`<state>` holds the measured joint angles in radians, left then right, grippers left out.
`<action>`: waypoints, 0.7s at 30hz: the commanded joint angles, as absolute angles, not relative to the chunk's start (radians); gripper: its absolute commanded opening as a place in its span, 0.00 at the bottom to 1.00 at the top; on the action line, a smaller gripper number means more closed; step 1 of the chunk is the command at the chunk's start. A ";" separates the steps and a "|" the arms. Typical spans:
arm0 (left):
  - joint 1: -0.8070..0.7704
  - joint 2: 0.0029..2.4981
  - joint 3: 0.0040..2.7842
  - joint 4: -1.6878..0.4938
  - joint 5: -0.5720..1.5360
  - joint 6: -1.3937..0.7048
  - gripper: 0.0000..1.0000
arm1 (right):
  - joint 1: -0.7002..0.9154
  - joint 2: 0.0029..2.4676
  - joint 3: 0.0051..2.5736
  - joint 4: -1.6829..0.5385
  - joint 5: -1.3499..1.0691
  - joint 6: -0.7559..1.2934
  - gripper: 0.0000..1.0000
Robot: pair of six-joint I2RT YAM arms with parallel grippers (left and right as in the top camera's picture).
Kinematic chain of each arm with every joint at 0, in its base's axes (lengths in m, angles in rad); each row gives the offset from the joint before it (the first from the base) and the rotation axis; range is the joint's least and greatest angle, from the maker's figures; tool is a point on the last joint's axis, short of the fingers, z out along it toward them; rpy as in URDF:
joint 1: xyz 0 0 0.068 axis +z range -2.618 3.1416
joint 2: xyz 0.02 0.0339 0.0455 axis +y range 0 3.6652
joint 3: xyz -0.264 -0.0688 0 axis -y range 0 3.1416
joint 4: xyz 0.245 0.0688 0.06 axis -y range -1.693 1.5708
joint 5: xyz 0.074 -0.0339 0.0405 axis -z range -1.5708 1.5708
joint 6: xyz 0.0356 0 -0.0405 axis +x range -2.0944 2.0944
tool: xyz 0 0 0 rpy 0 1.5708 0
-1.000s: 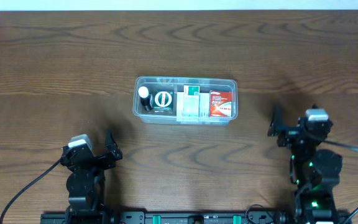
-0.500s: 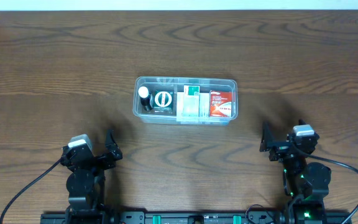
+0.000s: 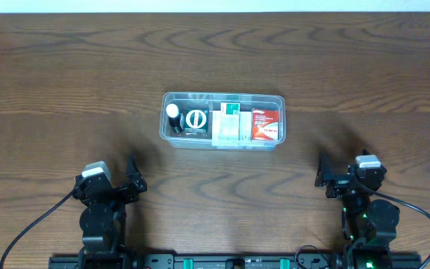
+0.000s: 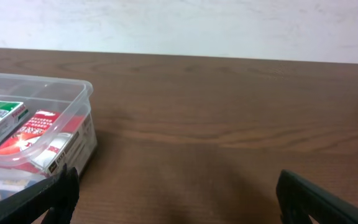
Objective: Pack container
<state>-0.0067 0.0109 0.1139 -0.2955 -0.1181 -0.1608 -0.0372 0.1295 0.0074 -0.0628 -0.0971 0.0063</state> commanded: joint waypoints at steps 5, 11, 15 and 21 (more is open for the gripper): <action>-0.001 0.004 0.100 -0.329 -0.116 -0.162 0.98 | -0.046 0.121 0.006 -0.068 -0.090 -0.005 0.99; -0.001 0.004 0.100 -0.329 -0.116 -0.162 0.98 | -0.046 0.119 0.006 -0.067 -0.090 -0.005 0.99; -0.001 0.004 0.100 -0.329 -0.116 -0.162 0.98 | -0.046 0.089 0.006 -0.067 -0.090 -0.005 0.99; -0.001 0.004 0.100 -0.329 -0.116 -0.162 0.98 | -0.046 0.017 0.006 -0.067 -0.090 -0.005 0.99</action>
<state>-0.0067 0.0109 0.1139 -0.2955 -0.1181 -0.1608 -0.0372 0.0433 0.0074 -0.0628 -0.0967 0.0059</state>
